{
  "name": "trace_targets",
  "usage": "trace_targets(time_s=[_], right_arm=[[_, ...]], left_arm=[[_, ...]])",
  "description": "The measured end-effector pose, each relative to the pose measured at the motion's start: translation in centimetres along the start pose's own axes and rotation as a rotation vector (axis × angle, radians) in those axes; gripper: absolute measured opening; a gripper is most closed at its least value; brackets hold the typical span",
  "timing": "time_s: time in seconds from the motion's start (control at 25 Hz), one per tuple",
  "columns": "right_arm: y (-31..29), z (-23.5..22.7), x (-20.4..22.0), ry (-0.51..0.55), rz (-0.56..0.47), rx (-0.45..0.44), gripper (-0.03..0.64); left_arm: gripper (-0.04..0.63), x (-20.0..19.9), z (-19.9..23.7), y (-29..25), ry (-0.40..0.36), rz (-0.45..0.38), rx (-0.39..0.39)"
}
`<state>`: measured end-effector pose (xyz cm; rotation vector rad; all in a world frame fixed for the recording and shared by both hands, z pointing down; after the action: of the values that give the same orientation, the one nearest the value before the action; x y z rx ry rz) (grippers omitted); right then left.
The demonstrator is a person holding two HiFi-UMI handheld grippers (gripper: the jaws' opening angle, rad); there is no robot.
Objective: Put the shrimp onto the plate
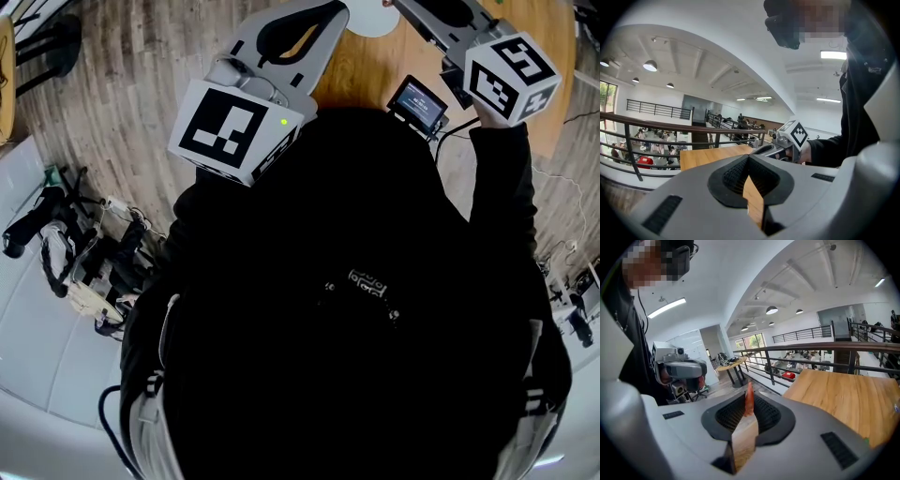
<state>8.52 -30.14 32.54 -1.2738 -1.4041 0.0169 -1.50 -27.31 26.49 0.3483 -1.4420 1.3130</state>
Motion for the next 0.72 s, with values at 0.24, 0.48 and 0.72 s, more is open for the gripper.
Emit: trace_targets(time_s=[0.24,0.48,0.72], right_arm=[[-0.6,-1.3,1.7,-0.007,0.031,0.000,0.067],[-1.5,-1.9,2.7,-0.018,0.065,0.011,0.067],[-2.2,-2.5,4.0,-0.026,0.092,0.002,0.067]], left_arm=[[0.005,1.0,-0.4,-0.4,0.020,0.019,-0.008],[0.005,1.5,-0.3,0.1,0.037,0.022,-0.009],[0.005,2.7,-0.9,-0.2,0.067,0.035,0.004]])
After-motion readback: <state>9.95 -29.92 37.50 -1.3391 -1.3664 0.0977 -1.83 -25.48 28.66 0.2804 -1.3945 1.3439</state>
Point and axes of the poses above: the fingertips, and each gripper's own axes: y backward along the fingers, z to its left, x out of its underside, the point moved 2 cm from there along y, backward along the fingers, and after that the axes turned 14 degrees about z, right-handed, at the moved point
